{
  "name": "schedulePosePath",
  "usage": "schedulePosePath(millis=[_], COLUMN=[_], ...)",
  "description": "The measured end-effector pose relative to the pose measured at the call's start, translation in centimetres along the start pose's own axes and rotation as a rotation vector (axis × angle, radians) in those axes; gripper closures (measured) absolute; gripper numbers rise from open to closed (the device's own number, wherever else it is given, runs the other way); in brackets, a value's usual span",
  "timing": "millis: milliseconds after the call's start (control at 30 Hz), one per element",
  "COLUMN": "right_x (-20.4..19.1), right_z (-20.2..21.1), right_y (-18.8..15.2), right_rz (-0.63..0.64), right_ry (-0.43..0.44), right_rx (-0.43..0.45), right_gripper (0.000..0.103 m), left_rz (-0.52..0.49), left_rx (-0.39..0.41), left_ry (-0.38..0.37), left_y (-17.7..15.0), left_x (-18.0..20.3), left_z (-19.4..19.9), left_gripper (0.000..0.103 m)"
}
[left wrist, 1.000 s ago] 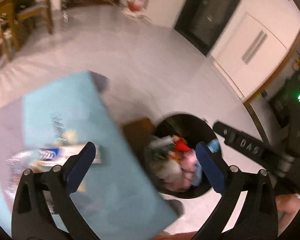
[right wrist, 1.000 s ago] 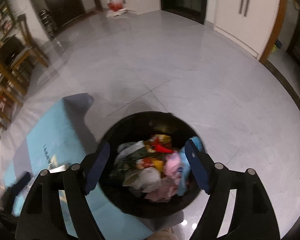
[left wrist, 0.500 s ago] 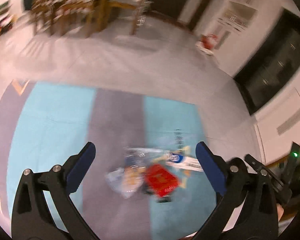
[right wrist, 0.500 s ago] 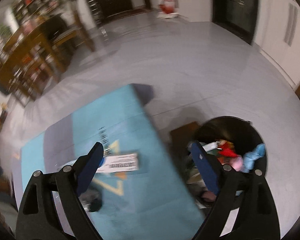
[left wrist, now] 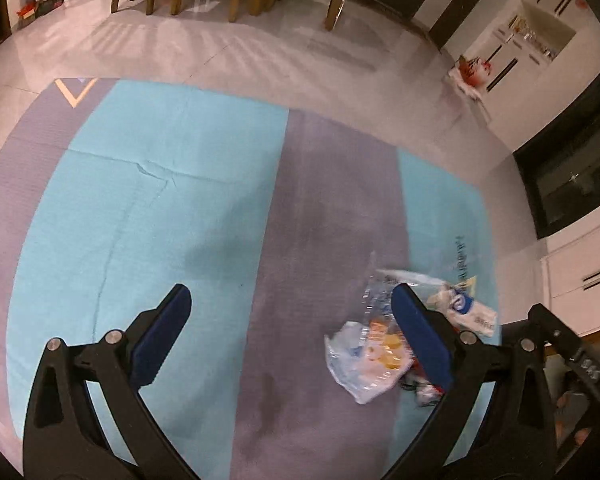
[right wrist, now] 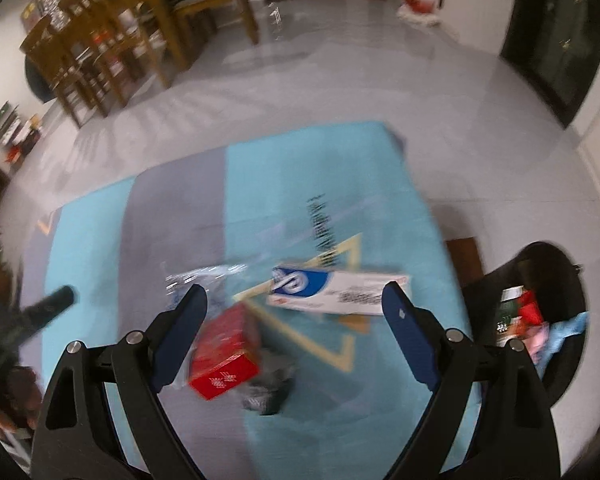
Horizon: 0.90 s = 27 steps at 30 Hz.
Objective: Collect trash
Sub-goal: 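Grasp the clear plastic bag with the left tool while the right tool grasps the red cigarette box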
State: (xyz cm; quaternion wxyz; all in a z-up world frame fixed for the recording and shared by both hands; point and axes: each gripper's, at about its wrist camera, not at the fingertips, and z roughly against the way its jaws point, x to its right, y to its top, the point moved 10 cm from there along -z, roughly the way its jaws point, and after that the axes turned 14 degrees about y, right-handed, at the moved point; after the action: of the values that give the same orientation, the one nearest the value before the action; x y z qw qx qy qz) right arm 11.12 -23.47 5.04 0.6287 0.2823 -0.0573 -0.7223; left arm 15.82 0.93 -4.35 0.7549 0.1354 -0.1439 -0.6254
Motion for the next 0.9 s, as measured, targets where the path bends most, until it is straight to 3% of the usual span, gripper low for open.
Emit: schedulePosePath(millis=[67,200,267,300,400,900], right_x=[-0.9,-3.2,-3.6,-3.5,-2.7,-1.3], right_z=[-1.4,-4.3,-5.4,-5.8,-6.2,-6.1], right_y=[-0.8,-2.2,-3.0,-3.3,-3.9,-5.8], right_rz=[-0.028,-0.055,-0.052,-0.052,-0.081,-0.199], right_ry=[0.049,0.135,0.127,0.121,0.117,0.244], right_rx=[-0.048,-0.137,-0.177,-0.192,-0.220,-0.300], right_gripper=[0.016,0.016,0.016,0.016,0.018,0.065], left_rz=[-0.007,-0.020,-0.062,-0.082,-0.141,-0.257], left_rx=[-0.034,-0.100,-0.123,-0.129,-0.164,-0.180], left_ry=[0.004,-0.080,-0.105,-0.093,-0.080,-0.084], left_y=[-0.6,-2.1,-3.1,-3.7,-5.3,-7.9], left_x=[0.3,2.5,4.0,4.5,5.6,8.3], left_z=[-1.3,-2.3,-2.7,-2.8,-3.7,-5.0], left_gripper=[0.004,0.004,0.004,0.009,0.009,0.010])
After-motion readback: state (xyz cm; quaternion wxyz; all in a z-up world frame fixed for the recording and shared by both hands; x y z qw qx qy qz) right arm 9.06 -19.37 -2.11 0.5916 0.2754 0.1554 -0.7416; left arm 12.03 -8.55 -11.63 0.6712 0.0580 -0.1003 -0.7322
